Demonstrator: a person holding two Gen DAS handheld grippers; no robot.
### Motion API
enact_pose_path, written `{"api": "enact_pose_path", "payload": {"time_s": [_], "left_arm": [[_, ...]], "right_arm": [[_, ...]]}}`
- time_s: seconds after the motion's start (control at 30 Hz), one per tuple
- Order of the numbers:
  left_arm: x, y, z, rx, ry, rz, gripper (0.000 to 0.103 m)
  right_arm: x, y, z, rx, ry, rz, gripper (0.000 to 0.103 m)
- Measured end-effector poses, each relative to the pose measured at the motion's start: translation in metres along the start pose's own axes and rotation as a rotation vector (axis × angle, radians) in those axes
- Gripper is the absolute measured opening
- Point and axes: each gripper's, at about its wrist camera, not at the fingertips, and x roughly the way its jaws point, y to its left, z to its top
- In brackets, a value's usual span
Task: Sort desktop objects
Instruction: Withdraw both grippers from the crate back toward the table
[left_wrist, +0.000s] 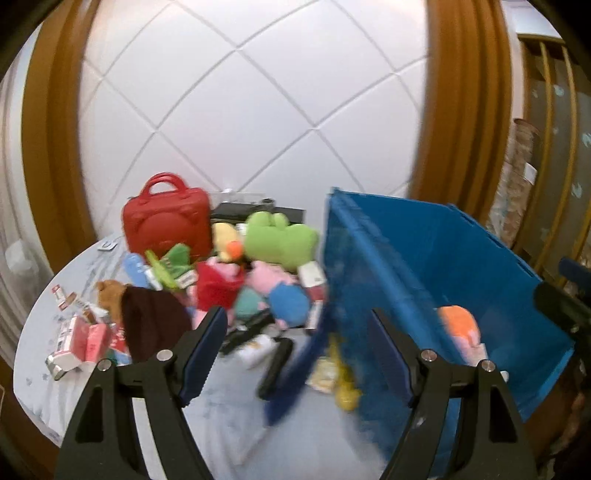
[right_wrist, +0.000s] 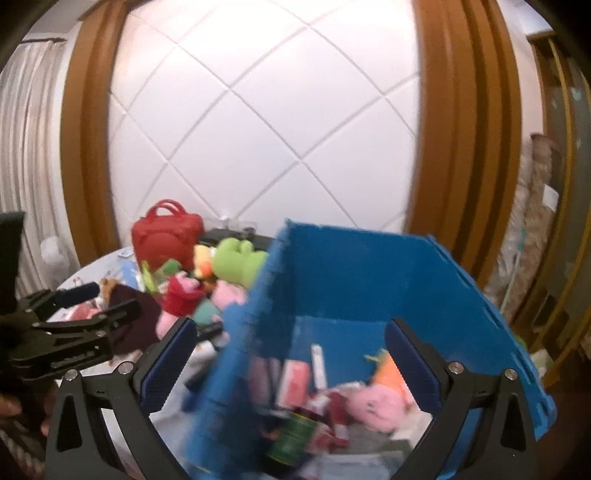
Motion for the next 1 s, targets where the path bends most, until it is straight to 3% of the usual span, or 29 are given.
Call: {"api": "enact_pose_path", "payload": {"time_s": [0.23, 0.37, 0.57, 0.8, 1.0], "left_arm": [[0.015, 0.137, -0.001, 0.011, 0.056, 0.031, 0.077], [0.026, 0.21, -0.006, 0.035, 0.102, 0.074, 0.077], [0.052, 0.304, -0.027, 0.011, 0.217, 0.114, 0.077], [0.072, 0.365, -0.054, -0.049, 0.296, 0.124, 0.077], [0.102, 0.374, -0.096, -0.015, 0.383, 0.071, 0.077]], "right_arm": [[0.026, 0.12, 0.021, -0.018, -0.009, -0.007, 0.103], [0.062, 0.192, 0.027, 0.01, 0.045, 0.004, 0.103], [0.111, 0.265, 0.01, 0.083, 0.157, 0.048, 0.103], [0.154, 0.307, -0.019, 0.095, 0.301, 0.036, 0.103], [0.191, 0.314, -0.055, 0.129, 0.421, 0.023, 0.103]]}}
